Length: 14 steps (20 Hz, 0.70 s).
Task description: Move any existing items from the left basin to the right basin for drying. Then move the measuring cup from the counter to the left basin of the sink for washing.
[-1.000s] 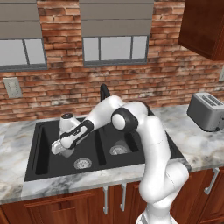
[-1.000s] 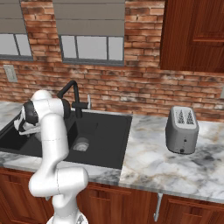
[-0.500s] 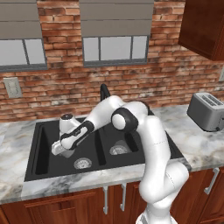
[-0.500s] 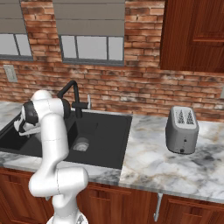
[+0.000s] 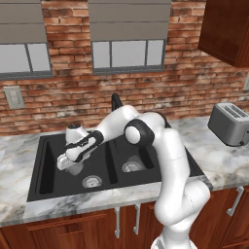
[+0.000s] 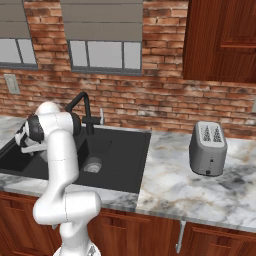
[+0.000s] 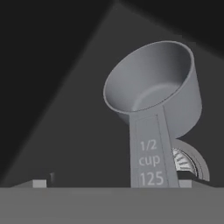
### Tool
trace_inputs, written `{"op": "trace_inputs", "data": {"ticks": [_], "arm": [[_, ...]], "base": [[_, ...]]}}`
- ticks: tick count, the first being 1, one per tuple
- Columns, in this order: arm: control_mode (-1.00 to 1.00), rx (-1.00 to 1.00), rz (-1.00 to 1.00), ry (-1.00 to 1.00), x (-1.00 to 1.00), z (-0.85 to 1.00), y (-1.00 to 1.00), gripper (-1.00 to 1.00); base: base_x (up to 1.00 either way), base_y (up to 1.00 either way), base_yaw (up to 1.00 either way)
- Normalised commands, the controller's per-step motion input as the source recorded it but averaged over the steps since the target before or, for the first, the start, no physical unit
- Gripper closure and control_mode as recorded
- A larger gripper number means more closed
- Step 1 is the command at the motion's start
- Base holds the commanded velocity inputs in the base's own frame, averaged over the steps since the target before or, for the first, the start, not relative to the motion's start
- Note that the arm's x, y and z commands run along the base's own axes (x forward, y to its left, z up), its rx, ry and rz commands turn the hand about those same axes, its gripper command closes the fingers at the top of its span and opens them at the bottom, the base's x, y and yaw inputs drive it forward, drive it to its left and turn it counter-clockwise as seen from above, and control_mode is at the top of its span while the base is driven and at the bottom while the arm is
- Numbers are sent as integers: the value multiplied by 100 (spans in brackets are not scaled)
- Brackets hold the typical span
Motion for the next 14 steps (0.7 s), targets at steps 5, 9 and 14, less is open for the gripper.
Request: {"op": "trace_inputs", "data": {"ticks": [5,9,14], "arm": [[-100,-4,-1,6,5,-1,4,-100],[-100,-15,0,4,3,-3,18,-100],[-100,-13,-2,1,-6,-12,27,-100]], "base": [[0,0,0],[0,0,0],[0,0,0]]}}
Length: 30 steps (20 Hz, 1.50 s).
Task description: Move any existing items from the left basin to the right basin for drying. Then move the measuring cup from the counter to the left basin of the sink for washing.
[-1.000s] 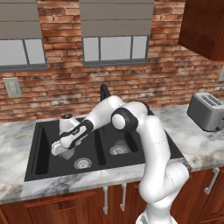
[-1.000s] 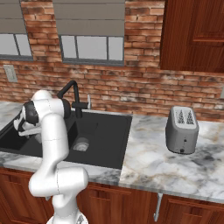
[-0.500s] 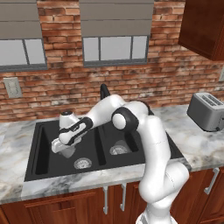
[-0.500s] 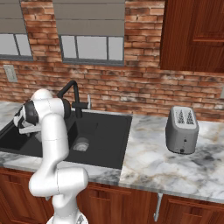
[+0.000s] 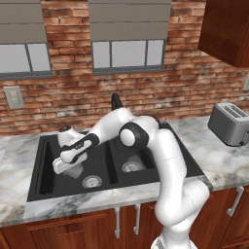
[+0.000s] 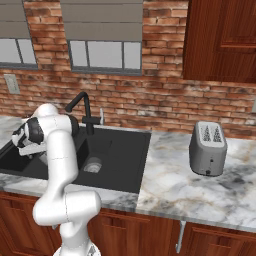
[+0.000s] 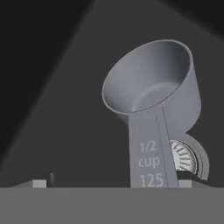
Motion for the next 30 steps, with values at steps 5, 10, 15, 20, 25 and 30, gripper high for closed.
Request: {"op": "trace_inputs", "data": {"ticks": [5,10,15,20,25,30], "arm": [[-100,-1,-6,3,-16,-14,3,-100],[-100,0,0,-1,-24,12,4,-100],[-100,0,0,0,-1,27,-11,-100],[-100,0,-1,-2,0,36,-16,-100],[-100,0,-3,-4,-10,50,-16,-100],[-100,0,-2,-6,-24,59,-7,-100]], "base": [[0,0,0],[0,0,0],[0,0,0],[0,0,0],[0,0,0],[0,0,0]]}}
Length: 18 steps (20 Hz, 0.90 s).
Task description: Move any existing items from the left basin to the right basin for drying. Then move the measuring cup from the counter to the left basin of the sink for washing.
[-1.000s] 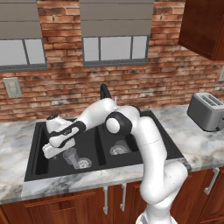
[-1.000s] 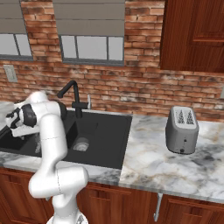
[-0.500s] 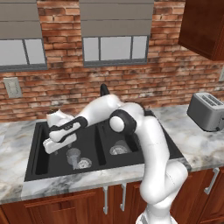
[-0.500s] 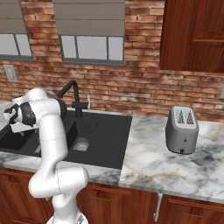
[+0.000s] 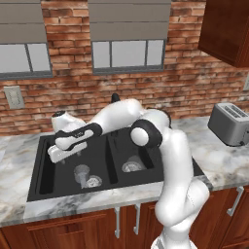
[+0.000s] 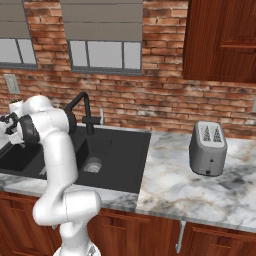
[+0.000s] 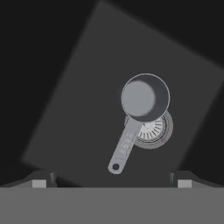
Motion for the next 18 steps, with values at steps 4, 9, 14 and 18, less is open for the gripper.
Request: {"op": "trace_inputs", "data": {"ticks": [4,9,14,18], "arm": [[-100,0,-2,-7,-39,65,0,-100],[-100,0,0,-5,-44,69,0,-100],[-100,0,0,-4,-42,72,0,-100],[-100,0,0,-5,-51,58,0,-100]], "base": [[0,0,0],[0,0,0],[0,0,0],[0,0,0]]}}
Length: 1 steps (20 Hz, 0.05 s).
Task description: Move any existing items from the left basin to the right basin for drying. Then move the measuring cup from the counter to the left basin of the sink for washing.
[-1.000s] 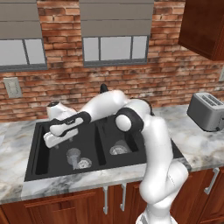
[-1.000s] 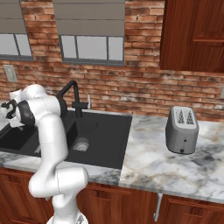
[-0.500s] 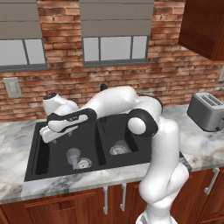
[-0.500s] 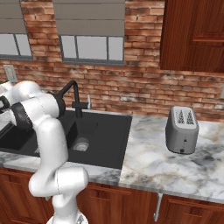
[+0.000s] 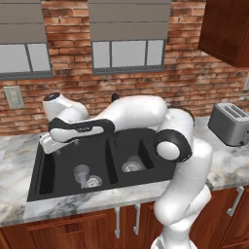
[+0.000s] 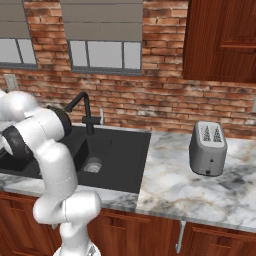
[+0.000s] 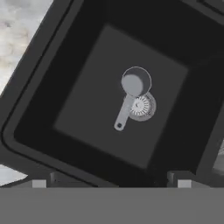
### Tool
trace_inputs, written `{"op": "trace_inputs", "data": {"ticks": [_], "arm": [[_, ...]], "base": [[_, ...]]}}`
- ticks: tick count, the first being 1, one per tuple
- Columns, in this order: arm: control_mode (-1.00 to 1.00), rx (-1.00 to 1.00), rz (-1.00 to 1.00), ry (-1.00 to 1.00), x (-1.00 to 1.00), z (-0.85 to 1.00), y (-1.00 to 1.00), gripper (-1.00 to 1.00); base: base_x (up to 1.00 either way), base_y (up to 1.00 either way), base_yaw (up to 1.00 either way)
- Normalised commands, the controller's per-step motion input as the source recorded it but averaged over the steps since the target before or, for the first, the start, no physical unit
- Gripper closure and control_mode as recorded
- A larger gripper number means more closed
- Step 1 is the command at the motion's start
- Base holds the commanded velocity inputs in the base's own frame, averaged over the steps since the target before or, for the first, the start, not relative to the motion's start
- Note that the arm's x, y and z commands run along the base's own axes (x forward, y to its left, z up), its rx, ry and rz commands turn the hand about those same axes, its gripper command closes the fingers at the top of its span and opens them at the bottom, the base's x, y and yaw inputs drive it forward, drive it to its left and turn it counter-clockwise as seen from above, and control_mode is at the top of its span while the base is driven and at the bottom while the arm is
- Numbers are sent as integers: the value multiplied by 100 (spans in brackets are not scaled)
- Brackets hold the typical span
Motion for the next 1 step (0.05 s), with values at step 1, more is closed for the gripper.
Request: {"op": "trace_inputs", "data": {"ticks": [1], "arm": [[-100,0,0,-8,-60,48,0,-100]], "base": [[0,0,0]]}}
